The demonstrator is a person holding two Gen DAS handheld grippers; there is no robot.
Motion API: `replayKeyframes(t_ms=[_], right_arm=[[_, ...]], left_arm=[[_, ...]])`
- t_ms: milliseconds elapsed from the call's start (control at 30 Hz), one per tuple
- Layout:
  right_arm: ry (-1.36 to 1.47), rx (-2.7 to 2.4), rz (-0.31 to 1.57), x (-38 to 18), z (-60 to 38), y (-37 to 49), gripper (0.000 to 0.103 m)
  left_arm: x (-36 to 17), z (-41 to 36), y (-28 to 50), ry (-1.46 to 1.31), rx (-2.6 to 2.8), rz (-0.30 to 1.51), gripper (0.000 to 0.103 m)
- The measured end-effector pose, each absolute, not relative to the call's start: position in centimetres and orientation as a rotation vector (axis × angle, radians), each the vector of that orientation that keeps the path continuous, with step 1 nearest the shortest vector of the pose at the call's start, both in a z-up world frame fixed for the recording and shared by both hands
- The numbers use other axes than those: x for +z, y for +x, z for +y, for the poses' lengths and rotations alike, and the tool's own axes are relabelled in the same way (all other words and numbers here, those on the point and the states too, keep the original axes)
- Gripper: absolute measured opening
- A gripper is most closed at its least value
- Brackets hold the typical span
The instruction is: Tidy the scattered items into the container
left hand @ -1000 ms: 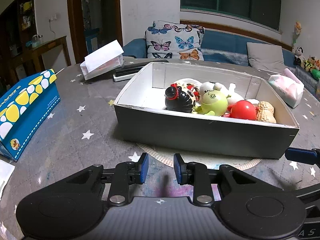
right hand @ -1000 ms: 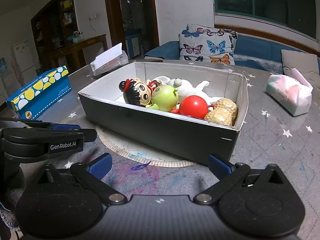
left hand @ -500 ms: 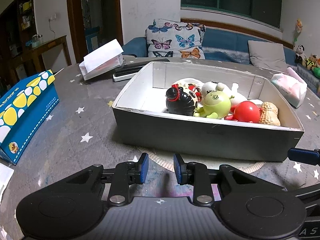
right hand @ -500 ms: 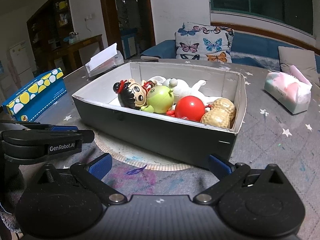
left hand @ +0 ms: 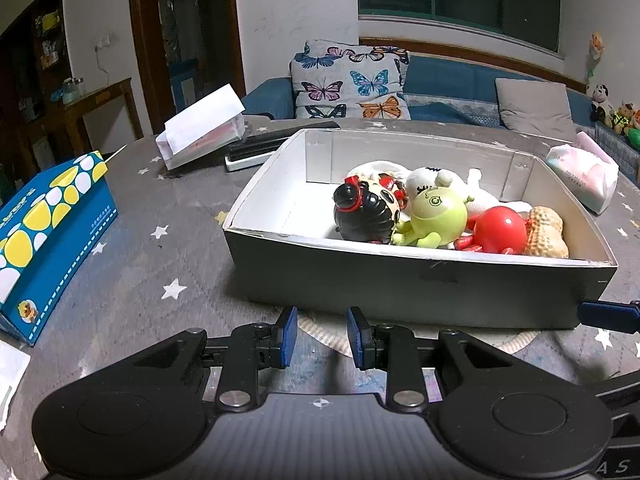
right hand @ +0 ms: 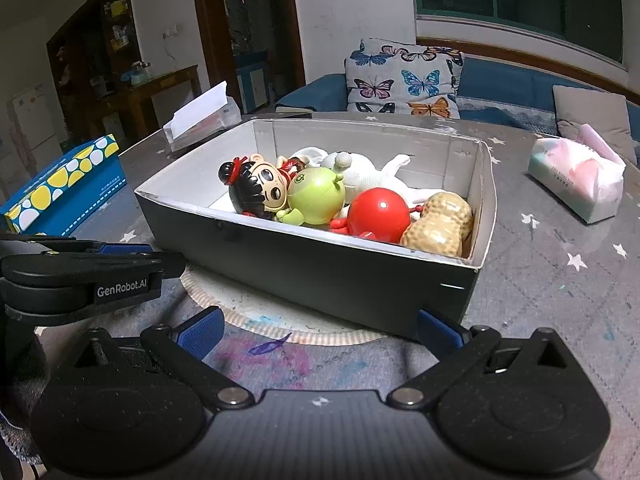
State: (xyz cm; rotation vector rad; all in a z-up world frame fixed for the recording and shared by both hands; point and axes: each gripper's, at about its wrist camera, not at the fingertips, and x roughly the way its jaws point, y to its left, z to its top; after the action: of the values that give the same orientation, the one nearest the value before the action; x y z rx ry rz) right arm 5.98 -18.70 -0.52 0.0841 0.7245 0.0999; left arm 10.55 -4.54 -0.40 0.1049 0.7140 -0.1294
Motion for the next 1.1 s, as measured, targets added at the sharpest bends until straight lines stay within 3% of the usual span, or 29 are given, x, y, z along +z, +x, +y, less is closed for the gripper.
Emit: replayKeyframes(t_ms=[1100], right_arm=[[0.101, 0.088, 0.739, -0.75, -18.5, 6.26, 0.103]], left_arm=[[-0.31, -5.17, 11.21, 0.103, -0.15, 0.7, 0.029]])
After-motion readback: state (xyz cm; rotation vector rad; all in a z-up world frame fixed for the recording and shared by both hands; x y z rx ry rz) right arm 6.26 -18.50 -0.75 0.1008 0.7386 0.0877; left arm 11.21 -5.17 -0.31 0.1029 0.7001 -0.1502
